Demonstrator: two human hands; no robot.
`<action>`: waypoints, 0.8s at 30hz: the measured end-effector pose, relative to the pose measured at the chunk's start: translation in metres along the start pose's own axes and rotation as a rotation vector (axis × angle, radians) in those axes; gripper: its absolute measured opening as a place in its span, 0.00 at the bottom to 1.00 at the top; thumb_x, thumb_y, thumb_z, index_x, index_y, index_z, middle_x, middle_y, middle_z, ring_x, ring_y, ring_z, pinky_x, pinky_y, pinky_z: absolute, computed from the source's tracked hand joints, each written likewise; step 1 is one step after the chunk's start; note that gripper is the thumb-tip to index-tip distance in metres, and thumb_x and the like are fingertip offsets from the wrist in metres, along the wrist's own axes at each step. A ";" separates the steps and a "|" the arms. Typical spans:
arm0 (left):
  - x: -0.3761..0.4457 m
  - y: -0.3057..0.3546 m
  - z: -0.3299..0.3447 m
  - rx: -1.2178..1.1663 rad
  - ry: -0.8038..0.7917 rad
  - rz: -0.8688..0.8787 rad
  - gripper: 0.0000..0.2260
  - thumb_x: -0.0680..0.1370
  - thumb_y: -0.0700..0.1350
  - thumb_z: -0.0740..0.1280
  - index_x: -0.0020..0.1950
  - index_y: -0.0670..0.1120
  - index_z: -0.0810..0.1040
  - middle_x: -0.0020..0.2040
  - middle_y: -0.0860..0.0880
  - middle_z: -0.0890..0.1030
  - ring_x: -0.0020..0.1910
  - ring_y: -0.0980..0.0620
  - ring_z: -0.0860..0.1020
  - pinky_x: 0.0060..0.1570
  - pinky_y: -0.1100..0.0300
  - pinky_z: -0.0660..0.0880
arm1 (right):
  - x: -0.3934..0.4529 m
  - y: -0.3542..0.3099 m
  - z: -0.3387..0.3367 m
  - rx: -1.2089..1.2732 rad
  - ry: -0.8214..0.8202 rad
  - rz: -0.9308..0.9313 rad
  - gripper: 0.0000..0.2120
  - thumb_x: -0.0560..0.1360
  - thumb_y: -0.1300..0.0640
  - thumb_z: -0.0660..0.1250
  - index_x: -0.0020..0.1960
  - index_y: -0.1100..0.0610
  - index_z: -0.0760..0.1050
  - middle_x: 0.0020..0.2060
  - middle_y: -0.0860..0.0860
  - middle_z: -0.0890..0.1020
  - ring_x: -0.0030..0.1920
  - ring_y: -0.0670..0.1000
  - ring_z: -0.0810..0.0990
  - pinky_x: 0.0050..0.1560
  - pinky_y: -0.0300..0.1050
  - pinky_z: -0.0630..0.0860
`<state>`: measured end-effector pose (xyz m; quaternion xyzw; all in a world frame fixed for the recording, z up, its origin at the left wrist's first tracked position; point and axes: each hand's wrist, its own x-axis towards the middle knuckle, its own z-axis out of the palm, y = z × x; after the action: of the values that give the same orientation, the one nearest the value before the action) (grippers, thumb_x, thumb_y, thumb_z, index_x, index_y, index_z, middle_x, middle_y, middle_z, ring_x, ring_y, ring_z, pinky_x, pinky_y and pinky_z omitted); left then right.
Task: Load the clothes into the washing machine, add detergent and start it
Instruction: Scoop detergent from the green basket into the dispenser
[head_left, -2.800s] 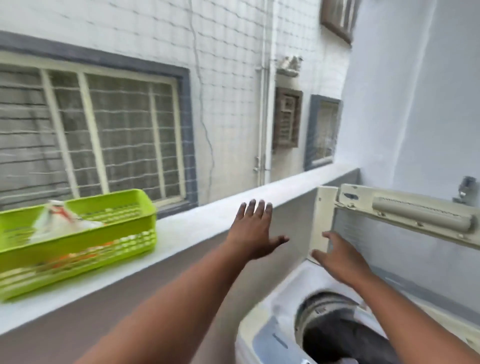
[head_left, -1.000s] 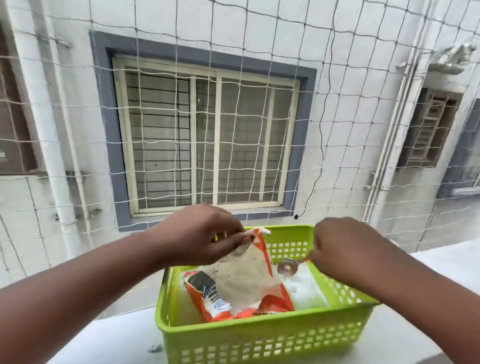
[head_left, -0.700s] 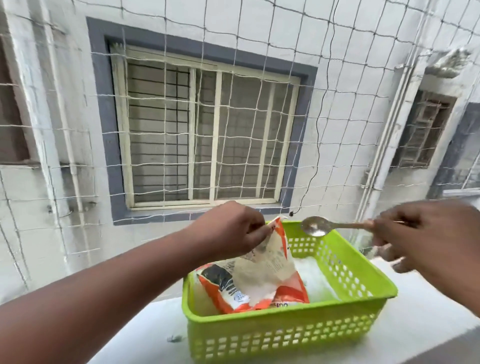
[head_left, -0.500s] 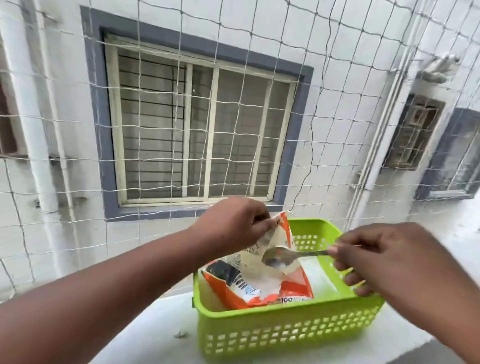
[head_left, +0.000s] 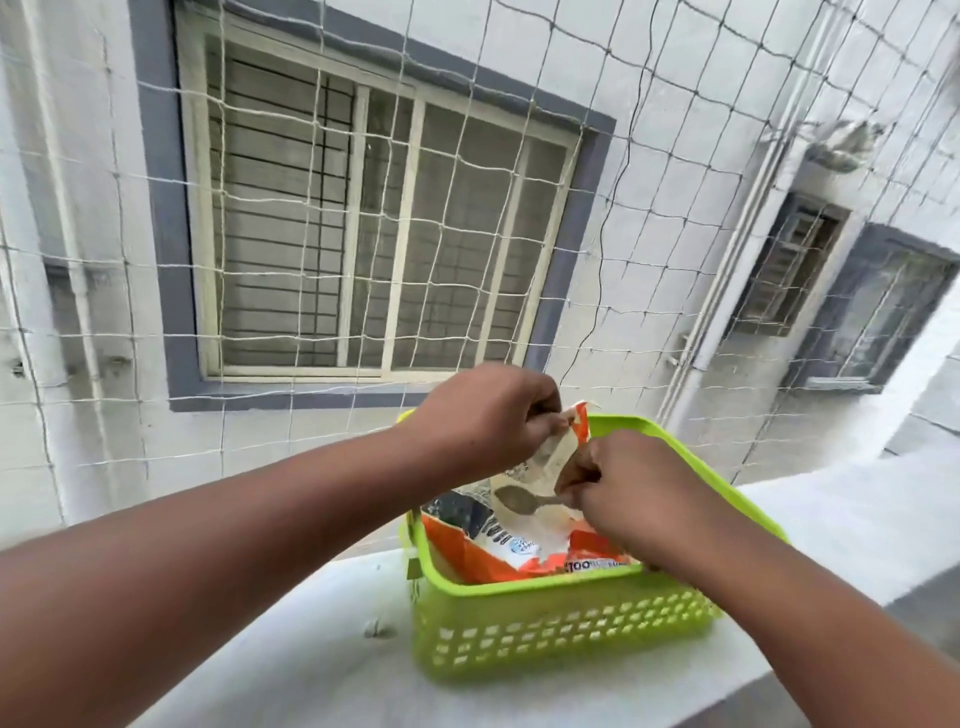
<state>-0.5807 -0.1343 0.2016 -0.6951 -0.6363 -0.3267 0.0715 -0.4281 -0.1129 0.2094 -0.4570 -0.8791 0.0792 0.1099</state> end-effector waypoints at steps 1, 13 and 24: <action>0.000 0.000 0.000 0.002 0.000 0.004 0.09 0.77 0.53 0.66 0.50 0.50 0.82 0.42 0.51 0.83 0.41 0.50 0.79 0.38 0.57 0.76 | 0.001 0.001 -0.001 0.001 -0.022 -0.001 0.08 0.73 0.60 0.67 0.47 0.53 0.84 0.43 0.51 0.85 0.45 0.52 0.82 0.43 0.42 0.75; -0.001 0.000 0.000 -0.013 -0.007 0.018 0.09 0.77 0.53 0.67 0.49 0.51 0.82 0.42 0.52 0.84 0.41 0.51 0.80 0.40 0.53 0.78 | 0.008 0.014 -0.010 0.414 -0.266 0.160 0.06 0.72 0.68 0.69 0.38 0.61 0.82 0.29 0.56 0.78 0.22 0.47 0.69 0.21 0.35 0.64; 0.000 0.001 -0.007 -0.200 -0.012 -0.025 0.15 0.74 0.52 0.72 0.59 0.53 0.78 0.41 0.57 0.79 0.40 0.56 0.79 0.42 0.60 0.77 | 0.013 0.031 -0.031 0.624 -0.320 0.366 0.04 0.71 0.67 0.70 0.39 0.62 0.81 0.32 0.56 0.81 0.23 0.46 0.68 0.20 0.33 0.63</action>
<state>-0.5824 -0.1380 0.2076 -0.6927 -0.6098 -0.3852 -0.0063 -0.4022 -0.0834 0.2336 -0.5326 -0.7230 0.4310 0.0889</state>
